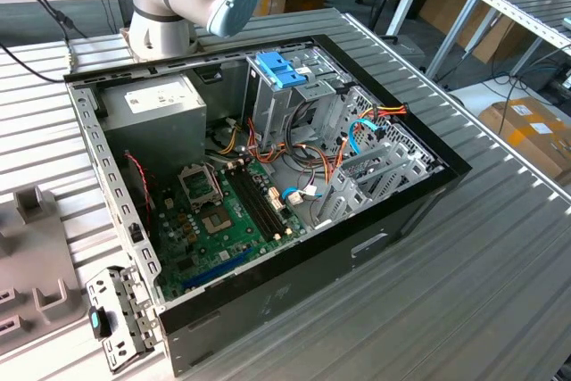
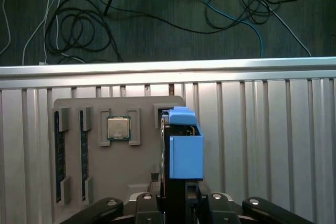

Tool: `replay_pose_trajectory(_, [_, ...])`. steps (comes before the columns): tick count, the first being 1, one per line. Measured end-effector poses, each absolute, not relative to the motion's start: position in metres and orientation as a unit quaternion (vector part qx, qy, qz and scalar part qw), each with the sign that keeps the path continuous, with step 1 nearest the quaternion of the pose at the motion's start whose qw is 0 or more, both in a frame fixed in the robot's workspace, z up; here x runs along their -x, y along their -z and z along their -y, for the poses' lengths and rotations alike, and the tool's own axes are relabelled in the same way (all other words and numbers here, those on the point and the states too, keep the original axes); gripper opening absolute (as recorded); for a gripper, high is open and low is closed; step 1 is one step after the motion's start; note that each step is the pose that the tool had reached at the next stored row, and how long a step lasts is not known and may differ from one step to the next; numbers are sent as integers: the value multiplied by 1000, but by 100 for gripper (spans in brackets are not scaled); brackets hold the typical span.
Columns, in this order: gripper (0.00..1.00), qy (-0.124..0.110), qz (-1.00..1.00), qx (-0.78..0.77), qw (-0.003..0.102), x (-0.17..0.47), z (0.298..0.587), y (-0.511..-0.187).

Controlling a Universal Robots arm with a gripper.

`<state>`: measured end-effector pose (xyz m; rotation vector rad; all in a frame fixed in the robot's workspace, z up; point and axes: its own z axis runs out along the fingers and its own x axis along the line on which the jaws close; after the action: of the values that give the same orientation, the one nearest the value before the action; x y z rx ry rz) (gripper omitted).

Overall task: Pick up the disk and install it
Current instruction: 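Pick up the disk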

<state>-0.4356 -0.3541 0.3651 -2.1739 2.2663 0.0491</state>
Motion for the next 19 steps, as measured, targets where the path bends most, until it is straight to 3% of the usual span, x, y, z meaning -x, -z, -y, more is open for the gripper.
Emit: replay_pose_trajectory(19, [35,-16,-722,692,0,436,354,-378])
